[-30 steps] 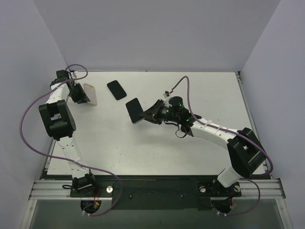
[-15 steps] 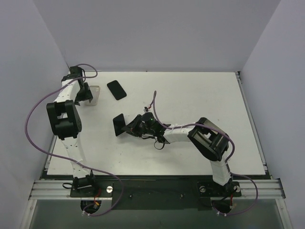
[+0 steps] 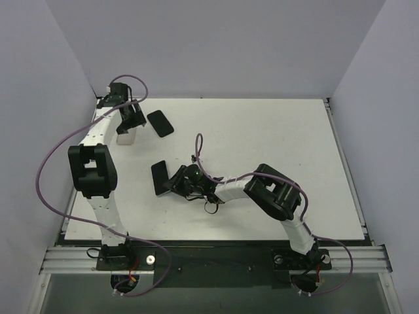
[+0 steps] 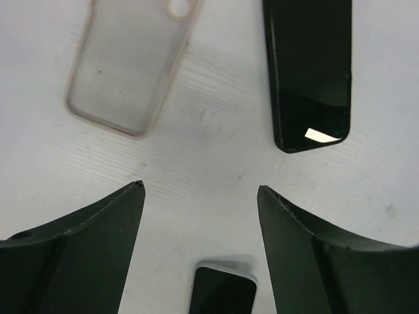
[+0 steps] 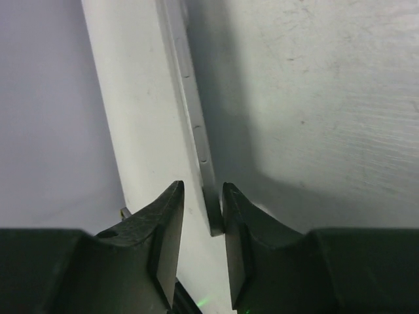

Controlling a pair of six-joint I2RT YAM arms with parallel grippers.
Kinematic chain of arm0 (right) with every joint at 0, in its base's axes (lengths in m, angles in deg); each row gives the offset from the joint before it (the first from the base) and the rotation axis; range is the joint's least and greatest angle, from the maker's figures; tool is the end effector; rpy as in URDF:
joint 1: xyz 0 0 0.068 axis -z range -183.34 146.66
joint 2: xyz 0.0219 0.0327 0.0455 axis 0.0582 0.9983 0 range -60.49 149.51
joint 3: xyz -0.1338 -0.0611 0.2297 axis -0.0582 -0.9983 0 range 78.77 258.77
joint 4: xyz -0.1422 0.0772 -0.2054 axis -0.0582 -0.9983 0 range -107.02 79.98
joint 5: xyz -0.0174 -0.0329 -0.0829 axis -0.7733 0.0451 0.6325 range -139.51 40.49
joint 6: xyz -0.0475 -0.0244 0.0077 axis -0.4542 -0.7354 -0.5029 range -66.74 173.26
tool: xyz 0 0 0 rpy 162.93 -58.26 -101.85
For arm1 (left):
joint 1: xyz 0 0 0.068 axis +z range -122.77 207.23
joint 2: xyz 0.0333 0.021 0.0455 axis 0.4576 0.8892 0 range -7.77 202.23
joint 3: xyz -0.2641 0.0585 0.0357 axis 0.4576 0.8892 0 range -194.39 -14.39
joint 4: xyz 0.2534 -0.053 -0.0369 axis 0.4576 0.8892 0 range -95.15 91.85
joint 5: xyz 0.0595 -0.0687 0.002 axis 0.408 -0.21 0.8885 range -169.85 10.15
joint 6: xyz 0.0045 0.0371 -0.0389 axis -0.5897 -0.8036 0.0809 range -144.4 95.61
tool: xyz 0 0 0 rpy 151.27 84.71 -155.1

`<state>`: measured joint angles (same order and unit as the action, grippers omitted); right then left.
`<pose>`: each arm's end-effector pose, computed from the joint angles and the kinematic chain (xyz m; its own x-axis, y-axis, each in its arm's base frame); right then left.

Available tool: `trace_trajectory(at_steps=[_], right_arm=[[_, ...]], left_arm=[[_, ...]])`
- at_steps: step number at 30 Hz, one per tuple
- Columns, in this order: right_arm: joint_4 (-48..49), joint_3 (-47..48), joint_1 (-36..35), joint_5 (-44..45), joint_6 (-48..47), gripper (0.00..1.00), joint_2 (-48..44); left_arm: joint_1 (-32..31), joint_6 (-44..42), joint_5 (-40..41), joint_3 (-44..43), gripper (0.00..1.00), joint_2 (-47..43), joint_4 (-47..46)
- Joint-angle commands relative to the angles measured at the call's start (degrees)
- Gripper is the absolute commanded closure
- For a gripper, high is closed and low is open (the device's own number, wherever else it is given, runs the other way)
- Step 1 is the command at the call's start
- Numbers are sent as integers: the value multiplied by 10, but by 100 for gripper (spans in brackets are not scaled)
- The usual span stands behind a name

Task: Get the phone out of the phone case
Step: Place the phone at the center of the board, then pick up the phone at the center of the board.

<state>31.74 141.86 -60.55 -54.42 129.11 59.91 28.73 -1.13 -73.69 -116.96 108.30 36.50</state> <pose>0.2367 0.3732 0.1380 -0.8909 0.4010 -0.2133 -0.0750 0.3333 0.9398 0.4506 0.0156 0.2619 -0.7192 -0.4117 -0.5597 -0.4043 0.9031 -0.1448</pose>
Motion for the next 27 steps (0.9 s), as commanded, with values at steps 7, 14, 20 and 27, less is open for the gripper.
trace_trajectory(at_steps=[7,14,20,27], right_arm=[[-97,4,-6,3,-100,53,-69],[-161,-52,31,-40,-199,41,-184],[-199,-176,80,-44,-268,40,-330],[-187,-270,132,-48,-267,40,-415]], left_arm=[[-73,56,40,-39,14,45,-24],[-104,74,119,-108,11,100,14],[-109,106,85,-137,11,135,-13],[-109,126,57,-221,10,206,3]])
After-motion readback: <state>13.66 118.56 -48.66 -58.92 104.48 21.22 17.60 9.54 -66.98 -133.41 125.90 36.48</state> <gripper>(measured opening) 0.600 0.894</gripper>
